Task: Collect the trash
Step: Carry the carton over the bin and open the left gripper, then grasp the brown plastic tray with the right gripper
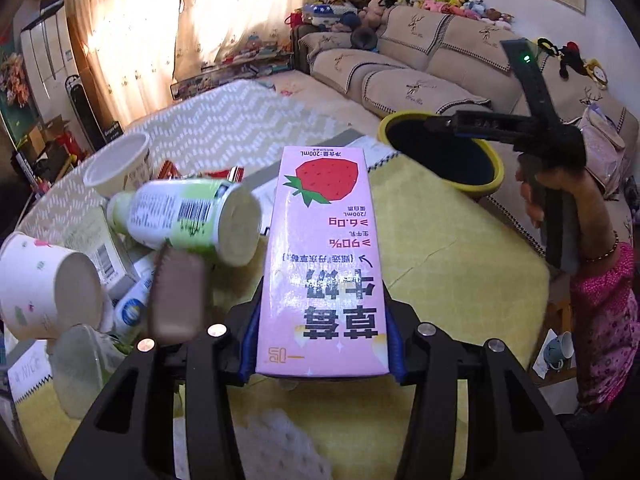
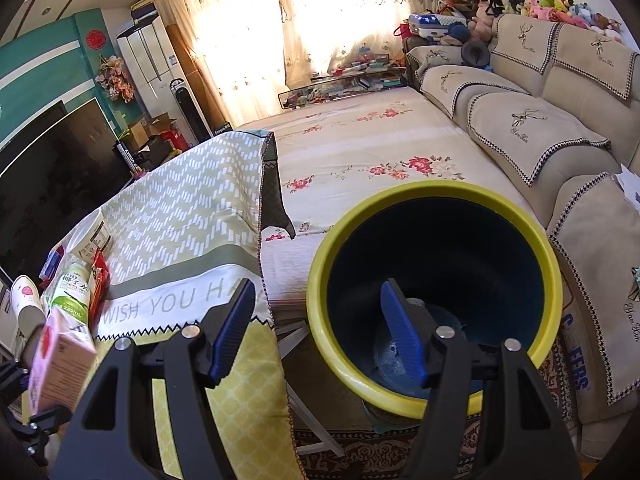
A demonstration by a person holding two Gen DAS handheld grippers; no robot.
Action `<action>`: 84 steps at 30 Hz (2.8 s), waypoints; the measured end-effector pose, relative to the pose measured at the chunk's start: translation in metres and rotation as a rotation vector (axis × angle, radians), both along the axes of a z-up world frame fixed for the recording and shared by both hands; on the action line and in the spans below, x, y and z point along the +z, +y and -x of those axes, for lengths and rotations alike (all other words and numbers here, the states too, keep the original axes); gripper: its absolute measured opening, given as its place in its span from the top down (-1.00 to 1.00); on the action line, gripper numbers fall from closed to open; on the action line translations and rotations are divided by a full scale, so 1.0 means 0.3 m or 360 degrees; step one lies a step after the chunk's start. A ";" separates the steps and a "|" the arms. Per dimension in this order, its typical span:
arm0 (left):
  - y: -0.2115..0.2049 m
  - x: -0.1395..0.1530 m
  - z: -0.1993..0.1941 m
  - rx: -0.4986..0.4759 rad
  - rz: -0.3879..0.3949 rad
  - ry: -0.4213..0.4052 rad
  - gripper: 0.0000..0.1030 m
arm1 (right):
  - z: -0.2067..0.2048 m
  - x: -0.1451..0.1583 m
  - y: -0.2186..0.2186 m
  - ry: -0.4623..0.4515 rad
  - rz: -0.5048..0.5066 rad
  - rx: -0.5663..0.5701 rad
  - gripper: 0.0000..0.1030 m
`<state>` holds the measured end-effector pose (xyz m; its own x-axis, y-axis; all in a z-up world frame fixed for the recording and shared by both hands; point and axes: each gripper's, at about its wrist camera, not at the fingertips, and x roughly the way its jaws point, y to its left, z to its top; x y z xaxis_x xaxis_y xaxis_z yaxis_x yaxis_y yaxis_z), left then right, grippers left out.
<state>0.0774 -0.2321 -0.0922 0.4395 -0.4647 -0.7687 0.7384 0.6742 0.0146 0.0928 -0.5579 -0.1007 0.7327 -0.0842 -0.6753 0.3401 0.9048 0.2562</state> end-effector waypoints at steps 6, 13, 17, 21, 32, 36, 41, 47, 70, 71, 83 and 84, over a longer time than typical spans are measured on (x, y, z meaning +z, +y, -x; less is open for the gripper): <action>0.024 0.102 0.039 0.0009 0.0075 -0.0064 0.06 | 0.022 0.027 0.009 -0.0042 -0.0003 0.0011 -0.21; -0.019 0.223 0.070 -0.0054 0.0152 -0.0107 0.06 | 0.095 0.074 -0.022 -0.0094 0.0044 -0.0051 -0.21; -0.126 0.259 0.072 -0.0142 0.0151 -0.0094 0.05 | 0.153 0.095 -0.085 -0.0107 0.0091 -0.0146 -0.21; -0.264 0.258 0.057 -0.0221 0.0156 -0.0038 0.05 | 0.211 0.104 -0.160 -0.0124 0.0106 -0.0245 -0.21; -0.740 0.167 -0.017 -0.0348 0.0061 0.0022 0.05 | 0.324 0.107 -0.287 -0.0176 0.0081 -0.0372 -0.21; -0.869 0.120 -0.082 -0.0335 0.0022 0.0069 0.05 | 0.365 0.106 -0.328 -0.0193 0.0060 -0.0427 -0.21; -0.986 0.055 -0.156 -0.0303 -0.0001 0.0100 0.03 | 0.393 0.107 -0.357 -0.0200 0.0063 -0.0483 -0.21; -0.987 0.065 -0.172 -0.0234 0.0024 0.0024 -0.46 | 0.386 0.098 -0.346 -0.0188 0.0046 -0.0464 -0.21; 0.287 0.284 0.018 0.0635 0.0387 -0.0190 -0.78 | 0.027 0.133 0.311 -0.0149 0.0066 0.0477 -0.21; 0.326 0.273 0.023 0.0665 0.0391 -0.0187 -0.78 | 0.014 0.136 0.357 -0.0150 0.0065 0.0528 -0.21; 0.582 0.187 0.071 0.0869 0.0446 -0.0168 -0.78 | -0.023 0.129 0.709 -0.0103 0.0069 0.0979 -0.21; 0.580 0.188 0.067 0.0871 0.0447 -0.0168 -0.78 | -0.020 0.122 0.731 -0.0098 0.0083 0.0994 -0.21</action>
